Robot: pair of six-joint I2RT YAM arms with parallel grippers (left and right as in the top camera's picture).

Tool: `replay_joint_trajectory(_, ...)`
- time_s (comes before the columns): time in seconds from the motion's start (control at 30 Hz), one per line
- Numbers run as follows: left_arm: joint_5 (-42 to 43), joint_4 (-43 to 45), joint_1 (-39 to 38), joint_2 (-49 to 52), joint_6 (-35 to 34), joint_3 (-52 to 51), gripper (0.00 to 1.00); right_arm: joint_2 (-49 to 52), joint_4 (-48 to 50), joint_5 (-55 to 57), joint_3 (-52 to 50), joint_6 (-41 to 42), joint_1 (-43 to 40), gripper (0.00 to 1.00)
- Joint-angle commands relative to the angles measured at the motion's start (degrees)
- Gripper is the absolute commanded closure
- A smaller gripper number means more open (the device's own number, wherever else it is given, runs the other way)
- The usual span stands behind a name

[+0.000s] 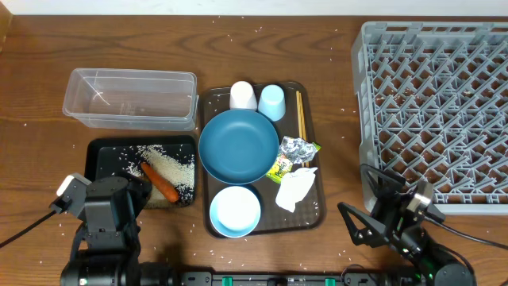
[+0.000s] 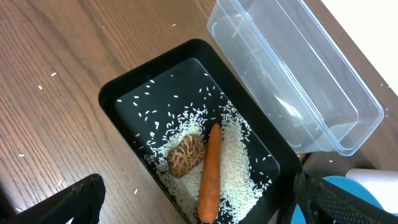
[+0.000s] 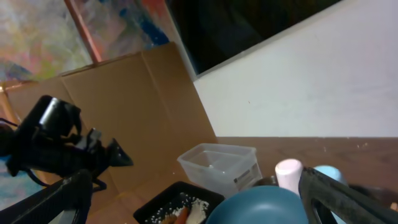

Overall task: Sort waste into correct bins and load items into the dishwasher rack
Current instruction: 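Move the right gripper from the dish rack toward the brown tray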

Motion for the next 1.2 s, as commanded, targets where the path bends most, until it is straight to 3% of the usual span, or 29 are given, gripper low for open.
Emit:
replay_joint_trajectory(0.0,-1.18,-0.04,0.24,0.02,0.13,-0.07,0.02,2.47,-1.66,-0.07,7.10,-3.50,-0.52,0.01)
replay_joint_trajectory(0.3,-1.20,-0.04,0.24,0.02,0.13,-0.07,0.02,26.51,-23.06,-5.42,33.79,-24.35,-0.46,0.01)
replay_joint_trajectory(0.43,-1.18,-0.04,0.24,0.02,0.13,-0.07,0.02,39.58,-40.44,-8.68,47.76,-34.88,0.00,0.01)
replay_joint_trajectory(0.6,-1.20,-0.02,0.24,0.02,0.13,-0.07,0.02,53.07,-66.16,5.99,61.16,-46.03,6.86,0.01)
replay_joint_trajectory(0.73,-1.20,-0.04,0.24,0.02,0.13,-0.07,0.02,61.07,-75.49,22.45,65.20,-44.76,17.42,0.01)
replay_joint_trajectory(0.87,-1.18,-0.04,0.24,0.02,0.13,-0.07,0.02,68.43,-79.03,36.98,65.31,-31.78,28.11,0.01)
replay_joint_trajectory(1.0,-1.20,-0.04,0.24,0.02,0.13,-0.07,0.02,75.21,-80.30,45.66,65.26,-21.84,34.05,0.01)
replay_joint_trajectory(1.17,-1.20,-0.04,0.24,0.02,0.13,-0.07,0.02,80.96,-82.14,47.25,65.26,-13.46,35.69,0.01)
